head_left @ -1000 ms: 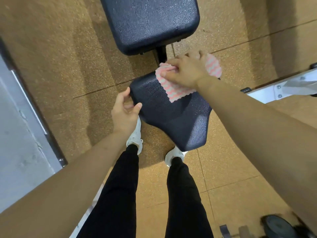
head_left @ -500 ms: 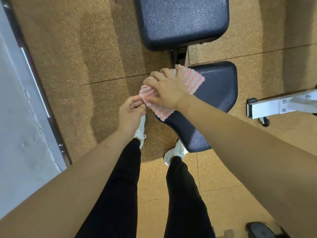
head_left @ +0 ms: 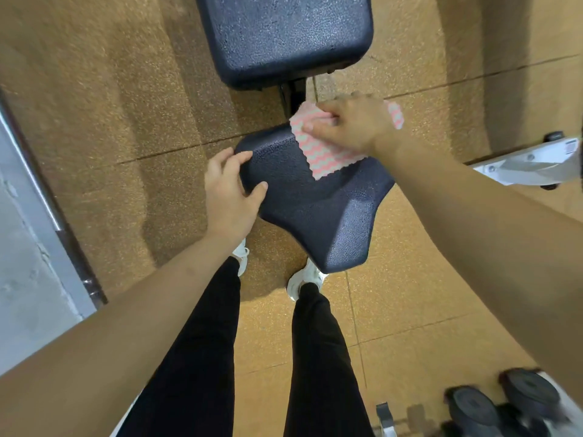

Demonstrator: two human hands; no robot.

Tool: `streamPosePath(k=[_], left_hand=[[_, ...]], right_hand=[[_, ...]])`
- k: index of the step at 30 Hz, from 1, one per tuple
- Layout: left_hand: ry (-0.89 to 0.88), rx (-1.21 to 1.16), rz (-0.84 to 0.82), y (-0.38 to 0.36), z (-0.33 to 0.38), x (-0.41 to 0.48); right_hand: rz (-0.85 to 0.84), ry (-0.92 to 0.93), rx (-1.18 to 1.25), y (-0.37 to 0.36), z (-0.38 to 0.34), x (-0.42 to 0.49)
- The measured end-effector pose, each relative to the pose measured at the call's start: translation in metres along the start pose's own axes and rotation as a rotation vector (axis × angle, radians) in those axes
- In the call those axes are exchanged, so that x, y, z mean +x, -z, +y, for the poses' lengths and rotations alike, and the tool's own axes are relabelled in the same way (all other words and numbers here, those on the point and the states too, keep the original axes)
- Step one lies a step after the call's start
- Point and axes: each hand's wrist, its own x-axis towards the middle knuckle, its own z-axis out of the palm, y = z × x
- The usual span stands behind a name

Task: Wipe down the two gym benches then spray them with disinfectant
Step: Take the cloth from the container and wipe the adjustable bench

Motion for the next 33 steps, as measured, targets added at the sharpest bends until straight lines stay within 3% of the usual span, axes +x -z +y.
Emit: streamPosePath(k=[2,6,11,22,27,33], left_hand=[[0.004,0.019,-0.022,-0.008,0.006,-0.006],[-0.009,0.085,-0.032,-0.017,0.010,-0.015],[-0.017,0.095,-0.022,-0.021,0.008,-0.016],[-0.065,0.180,-0.022,-0.021,0.005,-0.018],[-0.053,0.158,-0.020,-0.026,-0.004,-0.022],[0.157,0.039,0.023,-0.043,0.009,-0.085]], right_hand=[[0.035,-0.092,0.079,-0.002,0.024,-0.008],[0.143,-0.253,0.693,-0.023,0.057,-0.034],[0.310,-0.416,1.134,-0.080,0.055,-0.075],[0.380,-0.507,1.420,-0.164,-0.050,-0.206],[0.395,-0.677,1.539,-0.191,-0.077,-0.236],[0.348,-0.756,1.652,-0.201,-0.103,-0.258]])
